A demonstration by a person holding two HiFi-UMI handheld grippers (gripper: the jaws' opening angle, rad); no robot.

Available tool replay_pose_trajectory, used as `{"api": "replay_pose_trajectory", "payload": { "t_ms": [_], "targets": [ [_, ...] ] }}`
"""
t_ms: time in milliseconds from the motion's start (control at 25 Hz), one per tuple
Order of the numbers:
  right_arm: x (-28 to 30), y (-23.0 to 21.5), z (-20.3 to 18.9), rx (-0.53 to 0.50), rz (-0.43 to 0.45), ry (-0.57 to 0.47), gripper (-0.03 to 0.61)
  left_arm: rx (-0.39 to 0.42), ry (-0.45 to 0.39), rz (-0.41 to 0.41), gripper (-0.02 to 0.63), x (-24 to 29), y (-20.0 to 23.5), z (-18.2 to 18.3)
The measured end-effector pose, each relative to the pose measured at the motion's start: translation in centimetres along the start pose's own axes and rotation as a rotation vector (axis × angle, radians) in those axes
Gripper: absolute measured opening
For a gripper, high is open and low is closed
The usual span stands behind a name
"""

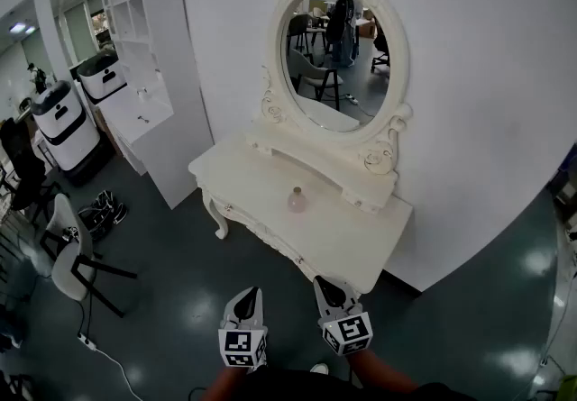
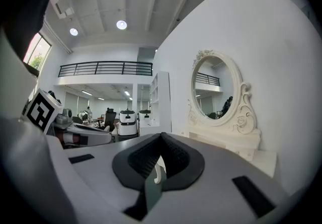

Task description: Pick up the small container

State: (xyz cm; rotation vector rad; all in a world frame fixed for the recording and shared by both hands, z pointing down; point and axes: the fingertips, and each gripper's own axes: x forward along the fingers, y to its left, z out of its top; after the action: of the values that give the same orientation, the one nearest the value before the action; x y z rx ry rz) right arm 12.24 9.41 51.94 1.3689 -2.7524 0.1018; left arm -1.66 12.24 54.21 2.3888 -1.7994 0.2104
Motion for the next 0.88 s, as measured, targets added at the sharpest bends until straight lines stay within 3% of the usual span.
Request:
{"api": "replay_pose_trajectory", "payload": {
  "t_ms": [880],
  "targets": [
    [4.8,3.2,1.2,0.016,0.004,-0.018,0.006,-0.015,-0.038,-0.032,0.008,1.7,5.3,1.5]
  ]
}}
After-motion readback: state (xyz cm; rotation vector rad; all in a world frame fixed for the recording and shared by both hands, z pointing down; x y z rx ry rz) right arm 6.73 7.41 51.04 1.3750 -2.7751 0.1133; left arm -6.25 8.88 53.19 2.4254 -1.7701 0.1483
